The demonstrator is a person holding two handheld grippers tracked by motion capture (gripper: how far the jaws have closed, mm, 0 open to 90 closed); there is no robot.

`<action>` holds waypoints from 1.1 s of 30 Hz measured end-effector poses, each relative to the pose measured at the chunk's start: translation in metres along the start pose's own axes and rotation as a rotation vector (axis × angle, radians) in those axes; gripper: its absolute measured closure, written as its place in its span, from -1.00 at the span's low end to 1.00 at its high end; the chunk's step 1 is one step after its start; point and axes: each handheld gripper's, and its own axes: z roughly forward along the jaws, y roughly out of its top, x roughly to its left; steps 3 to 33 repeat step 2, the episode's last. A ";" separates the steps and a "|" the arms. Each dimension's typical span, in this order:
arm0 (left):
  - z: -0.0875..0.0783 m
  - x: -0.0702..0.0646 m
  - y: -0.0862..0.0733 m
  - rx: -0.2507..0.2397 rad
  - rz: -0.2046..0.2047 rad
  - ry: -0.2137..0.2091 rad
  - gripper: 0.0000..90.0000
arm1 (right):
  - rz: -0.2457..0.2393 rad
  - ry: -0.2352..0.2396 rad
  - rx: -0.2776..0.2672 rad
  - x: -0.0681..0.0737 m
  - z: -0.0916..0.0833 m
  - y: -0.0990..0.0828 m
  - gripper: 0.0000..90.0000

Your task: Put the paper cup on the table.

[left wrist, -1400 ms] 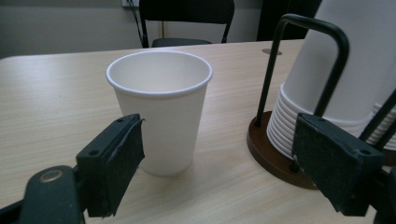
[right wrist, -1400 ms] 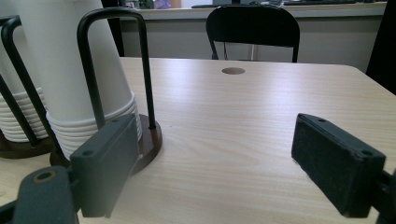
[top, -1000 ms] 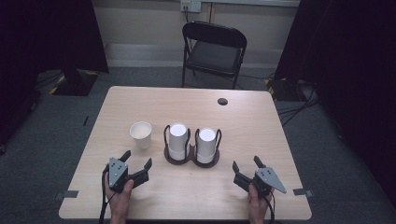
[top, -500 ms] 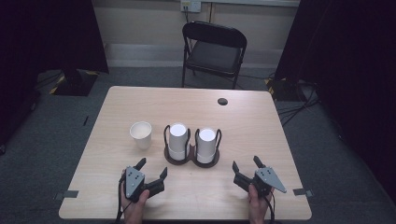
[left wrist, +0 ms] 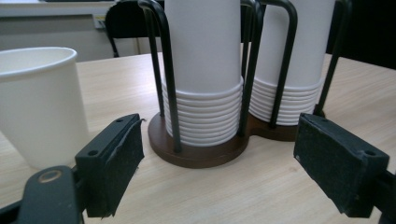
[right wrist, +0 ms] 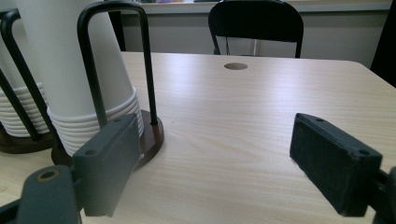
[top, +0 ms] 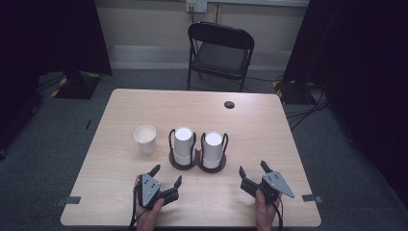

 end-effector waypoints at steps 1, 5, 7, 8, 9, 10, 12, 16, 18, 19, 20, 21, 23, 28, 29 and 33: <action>-0.001 0.000 0.000 -0.006 -0.004 -0.006 -0.65 | -0.002 -0.006 0.008 0.000 0.001 0.000 -0.65; -0.001 0.001 -0.001 -0.012 -0.009 -0.010 -0.65 | -0.005 -0.007 0.015 0.001 0.002 0.001 -0.65; -0.001 0.001 -0.001 -0.012 -0.009 -0.010 -0.65 | -0.005 -0.007 0.015 0.001 0.002 0.001 -0.65; -0.001 0.001 -0.001 -0.012 -0.009 -0.010 -0.65 | -0.005 -0.007 0.015 0.001 0.002 0.001 -0.65; -0.001 0.001 -0.001 -0.012 -0.009 -0.010 -0.65 | -0.005 -0.007 0.015 0.001 0.002 0.001 -0.65; -0.001 0.001 -0.001 -0.012 -0.009 -0.010 -0.65 | -0.005 -0.007 0.015 0.001 0.002 0.001 -0.65; -0.001 0.001 -0.001 -0.012 -0.009 -0.010 -0.65 | -0.005 -0.007 0.015 0.001 0.002 0.001 -0.65; -0.001 0.001 -0.001 -0.012 -0.009 -0.010 -0.65 | -0.005 -0.007 0.015 0.001 0.002 0.001 -0.65; -0.001 0.001 -0.001 -0.012 -0.009 -0.010 -0.65 | -0.005 -0.007 0.015 0.001 0.002 0.001 -0.65; -0.001 0.001 -0.001 -0.012 -0.009 -0.010 -0.65 | -0.005 -0.007 0.015 0.001 0.002 0.001 -0.65; -0.001 0.001 -0.001 -0.012 -0.009 -0.010 -0.65 | -0.005 -0.007 0.015 0.001 0.002 0.001 -0.65; -0.001 0.001 -0.001 -0.012 -0.009 -0.010 -0.65 | -0.005 -0.007 0.015 0.001 0.002 0.001 -0.65; -0.001 0.001 -0.001 -0.012 -0.009 -0.010 -0.65 | -0.005 -0.007 0.015 0.001 0.002 0.001 -0.65; -0.001 0.001 -0.001 -0.012 -0.009 -0.010 -0.65 | -0.005 -0.007 0.015 0.001 0.002 0.001 -0.65; -0.001 0.001 -0.001 -0.012 -0.009 -0.010 -0.65 | -0.005 -0.007 0.015 0.001 0.002 0.001 -0.65; -0.001 0.001 -0.001 -0.012 -0.009 -0.010 -0.65 | -0.005 -0.007 0.015 0.001 0.002 0.001 -0.65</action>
